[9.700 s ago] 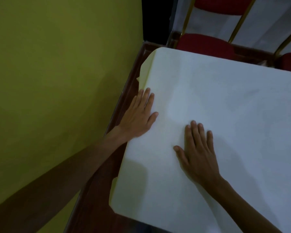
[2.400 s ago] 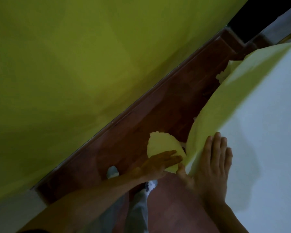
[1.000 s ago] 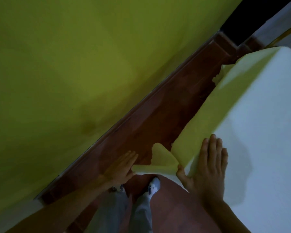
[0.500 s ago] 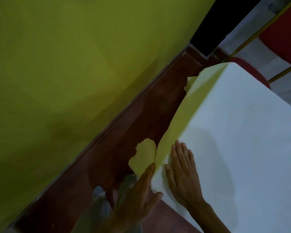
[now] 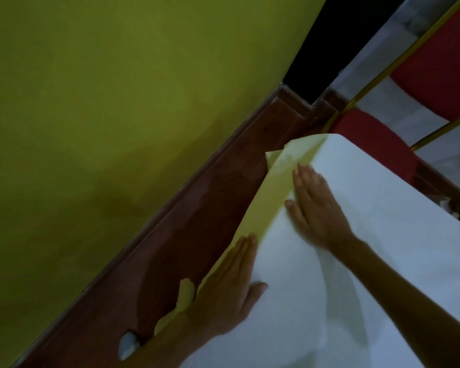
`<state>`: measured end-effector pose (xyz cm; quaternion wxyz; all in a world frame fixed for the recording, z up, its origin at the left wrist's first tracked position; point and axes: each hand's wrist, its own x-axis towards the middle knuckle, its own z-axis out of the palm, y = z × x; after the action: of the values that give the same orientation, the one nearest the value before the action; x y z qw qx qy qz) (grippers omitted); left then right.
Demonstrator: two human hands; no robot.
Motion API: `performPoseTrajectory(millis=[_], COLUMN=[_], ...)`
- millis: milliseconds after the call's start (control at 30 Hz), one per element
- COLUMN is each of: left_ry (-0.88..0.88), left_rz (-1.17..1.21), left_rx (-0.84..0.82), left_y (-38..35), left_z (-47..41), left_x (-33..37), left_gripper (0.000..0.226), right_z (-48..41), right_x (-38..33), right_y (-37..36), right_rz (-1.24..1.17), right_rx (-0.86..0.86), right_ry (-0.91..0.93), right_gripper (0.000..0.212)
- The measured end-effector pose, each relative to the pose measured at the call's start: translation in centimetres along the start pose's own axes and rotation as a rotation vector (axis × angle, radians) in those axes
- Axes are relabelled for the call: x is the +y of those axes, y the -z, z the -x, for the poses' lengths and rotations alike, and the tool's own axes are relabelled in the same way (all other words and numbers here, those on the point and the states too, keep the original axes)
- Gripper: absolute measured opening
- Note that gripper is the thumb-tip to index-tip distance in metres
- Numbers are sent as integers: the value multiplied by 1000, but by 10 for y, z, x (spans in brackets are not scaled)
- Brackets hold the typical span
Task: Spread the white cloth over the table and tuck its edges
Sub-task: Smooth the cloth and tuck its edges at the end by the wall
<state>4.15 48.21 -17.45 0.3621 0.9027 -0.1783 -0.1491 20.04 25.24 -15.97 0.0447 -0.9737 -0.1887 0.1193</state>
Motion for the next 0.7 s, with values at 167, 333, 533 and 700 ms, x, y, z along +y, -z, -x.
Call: performPoseTrajectory(millis=[167, 333, 533, 700], left_ry=[-67, -106, -172, -228], left_rz=[-87, -114, -328, -428], left_rx=[93, 66, 48, 21], left_y=[-4, -1, 6, 10], left_z=[-76, -146, -217, -257], left_x=[8, 9, 20, 41], left_gripper=[71, 70, 65, 66], right_z=[-73, -62, 68, 167], right_x=[89, 93, 21, 27], right_y=[26, 25, -16, -38], right_rz=[-54, -160, -153, -260], right_rx=[53, 82, 93, 328], right_ry=[-233, -346, -233, -573], right_gripper=[84, 79, 70, 77])
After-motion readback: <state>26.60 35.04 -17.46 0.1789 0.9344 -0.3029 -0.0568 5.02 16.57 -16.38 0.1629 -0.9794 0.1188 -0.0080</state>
